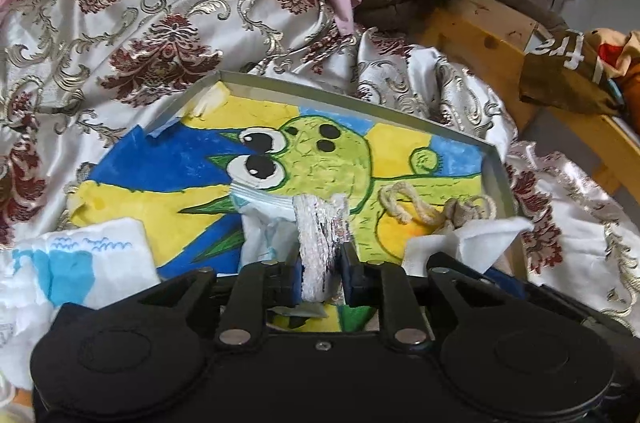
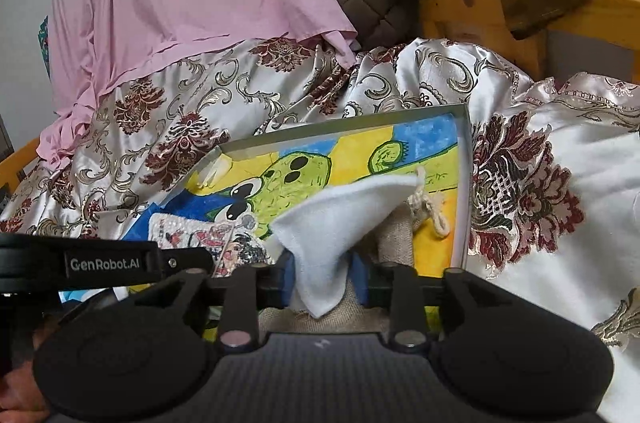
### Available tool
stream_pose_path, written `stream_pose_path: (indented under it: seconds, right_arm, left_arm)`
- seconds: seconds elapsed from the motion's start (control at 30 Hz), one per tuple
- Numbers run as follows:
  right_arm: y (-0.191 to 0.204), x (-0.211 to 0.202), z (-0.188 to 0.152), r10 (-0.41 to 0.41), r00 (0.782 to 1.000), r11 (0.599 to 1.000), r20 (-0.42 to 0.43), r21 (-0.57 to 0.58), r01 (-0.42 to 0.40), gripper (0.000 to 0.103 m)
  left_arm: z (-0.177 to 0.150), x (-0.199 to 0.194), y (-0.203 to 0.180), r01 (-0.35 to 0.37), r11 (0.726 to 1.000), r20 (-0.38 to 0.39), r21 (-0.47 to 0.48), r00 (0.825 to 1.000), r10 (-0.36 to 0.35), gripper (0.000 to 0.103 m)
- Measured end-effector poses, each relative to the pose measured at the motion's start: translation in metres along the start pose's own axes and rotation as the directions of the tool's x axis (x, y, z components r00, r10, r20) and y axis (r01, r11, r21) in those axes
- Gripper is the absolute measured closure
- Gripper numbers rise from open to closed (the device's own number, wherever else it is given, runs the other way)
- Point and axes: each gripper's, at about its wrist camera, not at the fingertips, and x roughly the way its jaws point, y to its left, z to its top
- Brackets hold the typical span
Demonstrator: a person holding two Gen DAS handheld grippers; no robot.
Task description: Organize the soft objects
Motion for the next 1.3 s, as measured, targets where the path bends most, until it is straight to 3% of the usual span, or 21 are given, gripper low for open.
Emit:
stream_pose_path:
  seconds: [0.2, 0.5, 0.57, 0.67, 0.97, 1.3]
  right_arm:
    - [0.000, -0.003, 0.002, -0.014, 1.000, 1.000, -0.011, -0.005, 0.014, 0.058]
    - [0.001, -0.016, 0.005, -0.019, 1.000, 1.000, -0.008, -0.017, 0.019, 0.041]
    - [0.001, -0.019, 0.006, -0.016, 1.000, 1.000, -0.007, -0.018, 0.016, 0.033]
    - [0.002, -0.024, 0.007, -0.020, 1.000, 0.999, 0.000, -0.026, 0.020, 0.026]
    - [0.003, -0.050, 0.010, -0.011, 0.999, 1.000, 0.031, -0.017, 0.011, 0.006]
    - [0.015, -0.096, 0.008, -0.012, 0.997, 0.999, 0.082, -0.049, 0.016, 0.000]
  left_arm:
    - [0.000, -0.008, 0.002, -0.053, 0.998, 0.011, 0.030, 0.999, 0.052, 0.081]
    - [-0.002, -0.021, 0.007, -0.073, 0.997, 0.014, 0.013, 0.997, 0.073, 0.068]
    - [-0.003, -0.026, 0.007, -0.079, 0.997, 0.019, 0.010, 0.997, 0.079, 0.049]
    - [-0.004, -0.038, 0.010, -0.075, 0.997, 0.044, -0.001, 0.996, 0.075, 0.033]
    - [-0.008, -0.078, 0.019, -0.099, 0.995, 0.086, -0.009, 0.991, 0.099, 0.019]
    - [-0.023, -0.134, 0.019, -0.125, 0.992, 0.103, 0.005, 0.987, 0.124, 0.013]
